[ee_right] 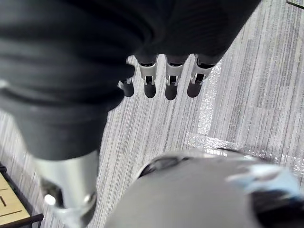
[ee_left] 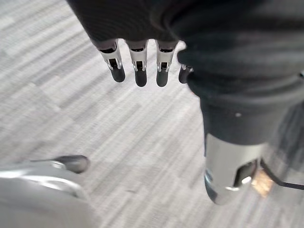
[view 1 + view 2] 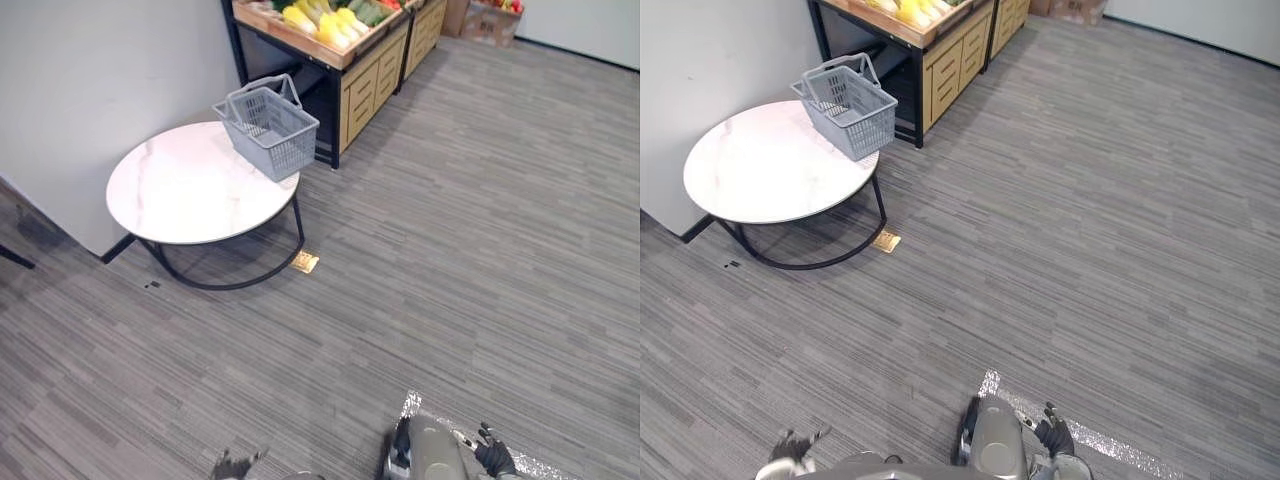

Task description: Pick vegetable in the basket

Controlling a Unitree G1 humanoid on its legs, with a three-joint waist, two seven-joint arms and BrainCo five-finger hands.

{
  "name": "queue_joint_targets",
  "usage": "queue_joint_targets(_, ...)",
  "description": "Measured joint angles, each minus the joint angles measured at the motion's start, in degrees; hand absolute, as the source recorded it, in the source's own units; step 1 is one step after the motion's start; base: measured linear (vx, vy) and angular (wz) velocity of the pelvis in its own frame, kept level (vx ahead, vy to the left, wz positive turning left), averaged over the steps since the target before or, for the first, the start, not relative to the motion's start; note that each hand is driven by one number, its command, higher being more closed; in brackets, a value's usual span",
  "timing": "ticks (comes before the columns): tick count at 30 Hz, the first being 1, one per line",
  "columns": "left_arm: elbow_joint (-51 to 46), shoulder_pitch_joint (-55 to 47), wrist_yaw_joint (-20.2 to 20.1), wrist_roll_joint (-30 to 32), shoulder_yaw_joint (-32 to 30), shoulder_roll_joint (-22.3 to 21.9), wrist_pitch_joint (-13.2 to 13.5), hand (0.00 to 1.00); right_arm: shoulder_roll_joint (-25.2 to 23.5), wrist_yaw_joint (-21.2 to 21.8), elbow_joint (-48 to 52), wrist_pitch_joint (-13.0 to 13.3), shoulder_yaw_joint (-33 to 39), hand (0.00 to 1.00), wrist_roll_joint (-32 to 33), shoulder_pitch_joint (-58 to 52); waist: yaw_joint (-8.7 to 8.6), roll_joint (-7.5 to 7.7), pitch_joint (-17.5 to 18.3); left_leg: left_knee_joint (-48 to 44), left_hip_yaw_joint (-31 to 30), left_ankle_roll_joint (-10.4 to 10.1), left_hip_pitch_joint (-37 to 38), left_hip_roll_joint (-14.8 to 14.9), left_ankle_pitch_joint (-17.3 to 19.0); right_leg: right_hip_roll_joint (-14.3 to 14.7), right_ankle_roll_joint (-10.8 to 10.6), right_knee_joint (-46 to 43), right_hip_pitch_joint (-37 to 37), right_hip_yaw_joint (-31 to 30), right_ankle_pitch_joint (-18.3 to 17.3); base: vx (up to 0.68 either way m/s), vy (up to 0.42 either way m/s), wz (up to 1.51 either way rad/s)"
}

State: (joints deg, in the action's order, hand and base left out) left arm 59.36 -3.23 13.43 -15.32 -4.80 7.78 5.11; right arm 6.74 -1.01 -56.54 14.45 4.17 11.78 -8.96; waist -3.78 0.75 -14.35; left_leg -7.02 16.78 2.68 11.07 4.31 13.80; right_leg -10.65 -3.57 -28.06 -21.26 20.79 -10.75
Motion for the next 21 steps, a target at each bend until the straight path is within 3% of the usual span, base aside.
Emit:
queue_joint_targets(1, -1.0, 1.5, -0.2, -1.2, 0.3, -0.2, 1.2, 0.0, -0.2, -0.1, 0.0, 0.1, 0.0, 0.0, -0.3, -0.5, -0.84, 0.26, 0.0, 0.7, -0.2, -0.1, 1.4, 0.0, 0.0, 0.8, -1.7, 13.7, -0.5, -2.0, 6.2, 0.35, -0.143, 0.37)
queue_joint_targets(2, -1.2, 2.1, -0.4, -2.1, 0.5, -0.3, 2.0, 0.0, -0.4, -0.1, 0.2, 0.1, 0.0, 0.0, -0.6, -0.9, -0.97, 0.65, 0.2, 1.2, -0.3, -0.5, 2.4, -0.4, 0.3, 0.5, -3.3, 18.7, -0.7, -3.3, 8.3, 0.46, -0.214, 0.38)
queue_joint_targets(3, -1.2, 3.4, -0.9, -2.5, 0.4, -0.6, 3.5, 0.0, -0.9, -0.4, 0.5, 0.2, 0.1, 0.0, -0.6, -1.9, -0.99, 1.46, -0.1, 1.3, -0.7, -2.9, 4.8, -1.0, 1.9, -0.4, -4.1, 22.2, -1.4, -6.3, 8.7, 0.52, -0.269, 0.5)
queue_joint_targets(4, -1.8, 3.4, -1.7, -2.7, 0.4, -1.2, 4.8, 0.0, -1.7, -0.5, 0.7, 0.1, 0.1, 0.0, -1.5, -3.7, -1.43, 2.96, 0.3, 1.0, -2.6, -4.8, 7.9, -1.1, 5.3, -1.9, -4.5, 21.3, -0.1, -8.9, 6.7, 0.55, -0.31, 0.51)
queue_joint_targets(5, -2.2, 3.5, -2.2, -2.9, 0.2, -2.0, 5.1, 0.0, -2.0, -0.5, 0.6, -0.1, 0.7, 0.0, -2.0, -3.9, -1.6, 2.34, -0.2, 0.5, -3.5, -5.9, 9.3, -0.5, 7.4, -1.6, -4.3, 19.2, -0.3, -9.4, 12.1, 0.58, -0.328, 0.41)
queue_joint_targets(6, -2.4, 3.4, -2.7, -4.2, 0.2, -3.4, 5.6, 0.0, -1.0, -0.5, 0.7, -0.3, 1.3, 0.0, -3.9, -3.4, -1.64, 0.56, -0.4, -1.3, -3.6, -6.5, 10.2, 2.0, 8.6, -0.2, -4.4, 13.7, -1.4, -9.2, 13.3, 0.55, -0.36, 0.18)
queue_joint_targets(8, -2.4, 3.3, -3.0, -4.7, 0.2, -4.4, 5.8, 0.0, -0.3, -0.7, 1.9, -0.8, 1.3, 0.0, -5.2, -3.4, -2.07, -1.13, -0.4, -5.2, -3.8, -5.0, 9.9, 5.1, 9.1, 1.6, -3.6, 8.1, -2.3, -7.4, 12.9, 0.49, -0.366, 0.05)
queue_joint_targets(9, -2.4, 3.0, -2.9, -4.7, -0.4, -4.7, 5.5, 0.0, -0.3, -1.0, 2.4, -1.5, 1.3, 0.0, -5.3, -3.3, -1.96, -1.27, -0.5, -8.2, -3.9, -4.1, 9.9, 6.8, 8.9, 1.7, -1.2, 4.0, -2.9, -5.3, 11.3, 0.5, -0.422, -0.14)
queue_joint_targets(10, -2.3, 2.3, -2.6, -4.7, -1.3, -5.1, 5.3, 0.0, -0.4, -1.1, 2.1, -2.2, 1.7, 0.0, -5.3, -3.3, -1.2, -1.33, -0.5, -14.6, -4.4, -2.1, 8.0, 8.4, 7.3, 2.1, 1.3, 1.3, -2.9, -4.5, 9.8, 0.4, -0.345, -0.17)
queue_joint_targets(11, -2.3, 1.8, -2.5, -4.7, -1.4, -5.3, 5.2, 0.0, -0.3, -1.1, 2.1, -2.5, 2.3, 0.0, -5.3, -3.3, -1.16, -1.65, -0.6, -19.4, -5.1, -1.7, 6.0, 9.5, 5.9, 2.8, 2.5, 1.0, -2.4, -4.2, 9.1, 0.42, -0.379, -0.21)
queue_joint_targets(12, -2.1, 1.1, -2.5, -4.6, -1.9, -5.6, 4.7, 0.0, -0.3, -0.9, 2.1, -2.6, 2.8, 0.0, -5.3, -3.6, -0.79, -1.82, -0.5, -28.5, -6.3, -4.1, 2.4, 12.3, -0.1, 4.7, 3.6, 2.0, -0.1, -3.2, 8.4, 0.36, -0.239, -0.19)
queue_joint_targets(13, -0.3, 0.0, -2.5, -4.5, -1.9, -5.6, 4.7, 0.0, 0.3, -0.8, 1.8, -2.6, 2.7, 0.0, -5.2, -3.8, -0.6, -3.92, -0.2, -35.4, -7.9, -7.9, -1.5, 15.9, -10.4, 7.1, 4.0, 5.9, 3.6, -1.4, 8.1, 0.47, -0.262, -0.2)
queue_joint_targets(14, 0.9, -0.7, -2.4, -4.4, -2.0, -5.4, 4.6, 0.0, 0.5, -0.8, 1.6, -2.6, 2.7, 0.0, -5.2, -3.6, -0.46, -4.17, 0.3, -37.6, -8.2, -9.0, -3.1, 17.2, -16.2, 8.1, 4.1, 7.5, 5.3, -0.9, 8.0, 0.48, -0.138, -0.01)
queue_joint_targets(15, 2.5, -1.0, -2.2, -3.8, -3.2, -5.2, 4.4, 0.0, 0.5, -0.6, 1.5, -2.5, 2.6, 0.0, -5.3, -3.6, -0.54, -3.45, 0.6, -44.0, -8.0, -9.7, -7.2, 18.5, -16.7, 9.0, 4.9, 10.3, 8.3, -0.7, 7.3, 0.37, -0.101, 0.14)
queue_joint_targets(16, 2.7, -1.0, -2.1, -3.6, -4.1, -5.2, 4.3, 0.0, 0.5, -0.5, 1.3, -2.5, 2.7, 0.0, -5.3, -3.6, -0.42, -3.64, 0.5, -47.6, -7.6, -9.5, -9.9, 18.7, -13.7, 9.4, 5.2, 11.7, 9.9, -0.5, 7.1, 0.46, -0.149, 0.41)
queue_joint_targets(17, 2.7, -1.0, -1.5, -3.7, -6.8, -5.4, 4.3, 0.0, 0.7, -0.4, 0.1, -2.5, 2.7, 0.0, -5.5, -3.2, 0.26, -3.6, 0.4, -52.1, -3.7, -7.6, -15.3, 18.0, -5.7, 9.6, 5.2, 16.2, 15.7, 0.6, 7.1, 0.33, -0.125, 0.36)
queue_joint_targets(19, 2.2, -1.1, -0.7, -3.7, -7.3, -5.4, 4.2, 0.0, 1.0, -0.2, -0.9, -2.5, 2.8, 0.0, -5.5, -3.3, 1.34, -2.87, 0.0, -46.9, 0.1, -7.5, -16.8, 16.0, -2.6, 9.5, 5.3, 19.0, 20.4, 1.2, 7.0, 0.32, -0.126, 0.31)
queue_joint_targets(21, 2.1, -1.7, 0.0, -3.5, -7.9, -5.4, 3.4, 0.0, 1.4, 0.1, -1.0, -2.2, 2.8, 0.0, -5.6, -2.2, 2.77, -3.25, -0.1, -31.8, 3.3, -7.8, -17.2, 12.2, -1.6, 9.2, 5.7, 21.0, 24.3, 1.2, 6.2, 0.25, -0.076, 0.01)
